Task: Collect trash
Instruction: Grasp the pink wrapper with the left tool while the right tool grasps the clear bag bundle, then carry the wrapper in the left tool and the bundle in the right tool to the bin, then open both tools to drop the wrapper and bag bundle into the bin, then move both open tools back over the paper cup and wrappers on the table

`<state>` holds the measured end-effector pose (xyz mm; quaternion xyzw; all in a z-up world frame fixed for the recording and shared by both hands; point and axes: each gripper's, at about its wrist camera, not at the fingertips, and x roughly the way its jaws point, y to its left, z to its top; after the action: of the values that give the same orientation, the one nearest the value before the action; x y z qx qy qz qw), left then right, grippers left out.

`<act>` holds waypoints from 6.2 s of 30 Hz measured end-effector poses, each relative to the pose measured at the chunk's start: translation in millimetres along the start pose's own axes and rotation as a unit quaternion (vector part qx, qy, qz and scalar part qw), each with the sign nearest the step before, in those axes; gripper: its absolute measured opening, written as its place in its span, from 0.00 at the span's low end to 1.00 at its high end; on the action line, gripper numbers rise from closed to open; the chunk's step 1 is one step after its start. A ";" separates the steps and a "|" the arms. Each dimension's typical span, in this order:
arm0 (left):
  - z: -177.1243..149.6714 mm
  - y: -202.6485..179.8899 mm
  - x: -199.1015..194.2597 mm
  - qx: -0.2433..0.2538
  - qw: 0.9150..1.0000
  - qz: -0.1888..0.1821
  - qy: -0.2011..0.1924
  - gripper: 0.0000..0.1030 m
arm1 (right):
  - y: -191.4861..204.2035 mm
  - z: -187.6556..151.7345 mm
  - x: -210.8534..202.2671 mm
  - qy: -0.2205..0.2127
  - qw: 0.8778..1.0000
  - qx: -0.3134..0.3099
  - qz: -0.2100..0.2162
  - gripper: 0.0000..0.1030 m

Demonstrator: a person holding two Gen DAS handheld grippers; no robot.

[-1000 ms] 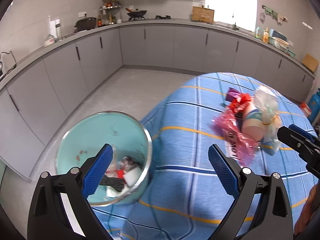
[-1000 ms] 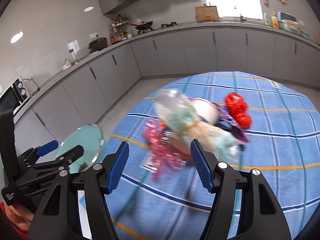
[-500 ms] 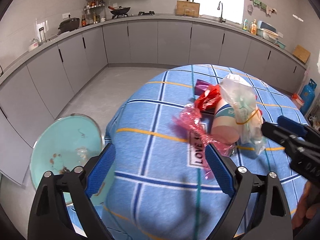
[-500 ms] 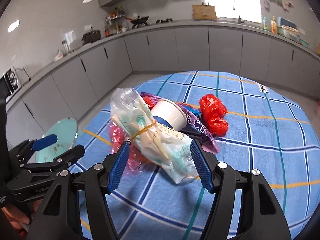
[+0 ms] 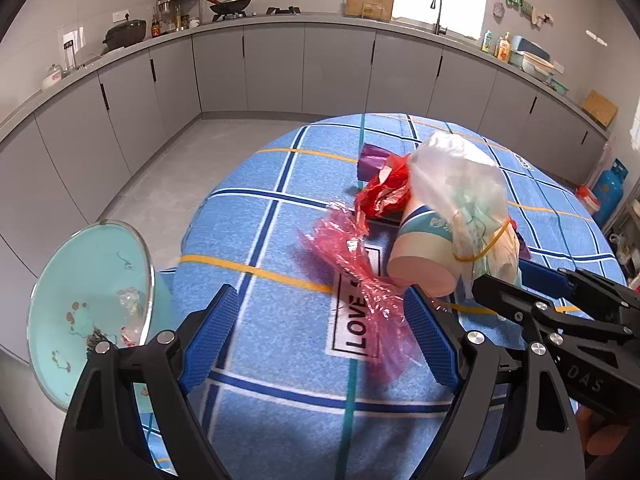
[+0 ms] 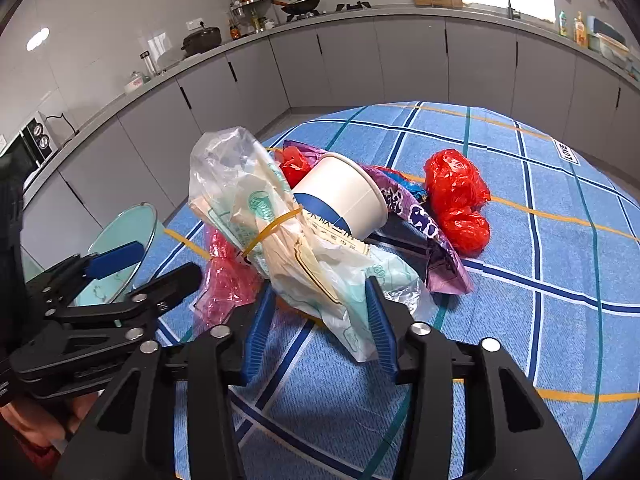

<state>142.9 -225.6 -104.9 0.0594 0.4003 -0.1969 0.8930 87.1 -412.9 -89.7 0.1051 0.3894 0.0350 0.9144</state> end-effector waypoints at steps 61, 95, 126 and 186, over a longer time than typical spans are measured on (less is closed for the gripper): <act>-17.1 134.9 -96.0 -0.063 0.995 0.041 -0.067 0.14 | 128.6 11.1 -26.3 -0.070 0.995 0.060 0.026 0.32; -38.0 257.1 -102.4 -0.150 0.979 0.125 -0.060 0.14 | 254.7 25.4 66.3 0.001 0.995 0.022 0.094 0.33; -40.3 264.7 -67.1 -0.145 0.978 0.147 -0.019 0.33 | 245.0 31.6 82.8 -0.017 0.996 0.026 0.082 0.64; 5.4 12.6 -35.1 0.042 0.998 0.019 -0.032 0.94 | -16.2 -29.7 -53.8 -0.087 0.980 0.132 -0.121 0.72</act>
<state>130.5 -204.8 -76.0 0.0978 0.3615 -0.1981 0.9058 28.1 -431.6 -75.4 0.1794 0.3195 -0.1368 0.9203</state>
